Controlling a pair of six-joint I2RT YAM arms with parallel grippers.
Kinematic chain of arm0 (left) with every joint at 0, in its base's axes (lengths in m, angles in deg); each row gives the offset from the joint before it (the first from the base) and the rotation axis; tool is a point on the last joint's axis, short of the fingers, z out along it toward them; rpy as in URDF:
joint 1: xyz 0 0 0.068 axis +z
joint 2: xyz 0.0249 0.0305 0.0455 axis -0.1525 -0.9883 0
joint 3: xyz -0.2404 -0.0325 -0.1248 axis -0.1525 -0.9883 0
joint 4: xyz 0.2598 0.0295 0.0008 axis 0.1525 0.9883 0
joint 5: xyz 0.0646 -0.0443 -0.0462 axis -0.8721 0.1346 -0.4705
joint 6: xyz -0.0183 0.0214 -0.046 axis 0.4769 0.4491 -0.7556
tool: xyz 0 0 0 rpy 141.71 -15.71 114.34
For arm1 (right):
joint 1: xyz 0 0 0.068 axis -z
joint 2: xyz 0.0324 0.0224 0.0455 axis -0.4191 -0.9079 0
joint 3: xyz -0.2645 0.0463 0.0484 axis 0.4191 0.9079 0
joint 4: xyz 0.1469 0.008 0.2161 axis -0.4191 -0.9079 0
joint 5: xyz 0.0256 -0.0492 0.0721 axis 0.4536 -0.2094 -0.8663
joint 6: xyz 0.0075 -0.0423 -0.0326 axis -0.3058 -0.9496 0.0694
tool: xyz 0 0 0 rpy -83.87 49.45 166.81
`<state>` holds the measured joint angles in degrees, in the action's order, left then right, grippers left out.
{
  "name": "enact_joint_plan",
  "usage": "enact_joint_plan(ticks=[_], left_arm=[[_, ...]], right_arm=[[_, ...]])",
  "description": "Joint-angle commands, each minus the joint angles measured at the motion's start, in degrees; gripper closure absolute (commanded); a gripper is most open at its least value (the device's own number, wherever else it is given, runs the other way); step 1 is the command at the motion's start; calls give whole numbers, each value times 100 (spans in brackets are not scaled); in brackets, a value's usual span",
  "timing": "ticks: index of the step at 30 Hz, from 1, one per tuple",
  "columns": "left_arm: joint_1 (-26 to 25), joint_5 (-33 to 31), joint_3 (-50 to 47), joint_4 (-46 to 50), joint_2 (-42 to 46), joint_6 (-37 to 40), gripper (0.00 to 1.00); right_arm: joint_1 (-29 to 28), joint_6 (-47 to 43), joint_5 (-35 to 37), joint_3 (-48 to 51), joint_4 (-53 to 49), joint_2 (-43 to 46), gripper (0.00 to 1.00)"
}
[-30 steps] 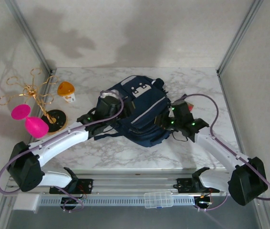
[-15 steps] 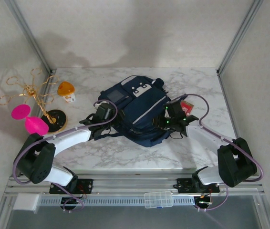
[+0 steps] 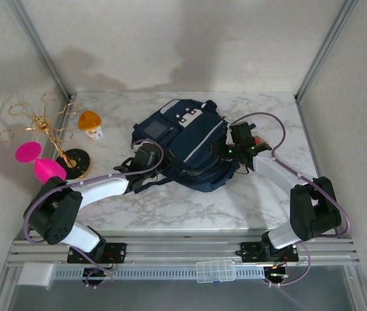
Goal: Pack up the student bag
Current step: Zip the student bag at the center of the table.
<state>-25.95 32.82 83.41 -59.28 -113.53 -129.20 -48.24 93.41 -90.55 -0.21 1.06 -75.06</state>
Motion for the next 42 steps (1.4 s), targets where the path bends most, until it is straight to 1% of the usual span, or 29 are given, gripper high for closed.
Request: enact_joint_plan(ticks=[1,4,8,10,13,16,18,19,22,25,27,33,38,42], left_arm=[[-39,-285,-306,-346,103,-520,49],[8,-127,-224,-578,-116,-643,49],[18,130,209,-643,-555,-675,53],[18,173,327,-712,-678,-727,55],[10,436,463,-747,-849,-863,58],[-34,616,416,-1022,-921,-1147,65],[-58,646,277,-1323,-947,-1370,67],[-57,658,266,-1367,-1010,-1442,67],[-69,843,391,-1333,-1262,-1525,74],[-123,807,421,-1318,-1394,-1654,77],[-132,733,390,-1376,-1414,-1752,81],[-105,682,443,-1479,-1436,-1959,100],[-105,581,380,-1508,-1075,-2224,100],[-118,528,363,-1351,-695,-2343,100]], right_arm=[[34,9,98,-249,-12,73,62],[31,88,72,-45,-111,253,58],[32,166,42,223,-246,567,55],[29,177,66,355,-291,741,53],[33,254,69,530,-330,978,50],[27,280,47,558,-401,1131,48],[32,305,45,579,-385,1194,47],[31,327,36,580,-368,1216,47],[20,339,9,507,-443,1209,46],[18,344,11,483,-458,1248,45],[17,352,-10,483,-476,1258,44],[-8,371,90,451,-574,1360,43],[-178,455,310,256,-985,1357,42],[-724,911,766,-3,-1376,1362,42]])
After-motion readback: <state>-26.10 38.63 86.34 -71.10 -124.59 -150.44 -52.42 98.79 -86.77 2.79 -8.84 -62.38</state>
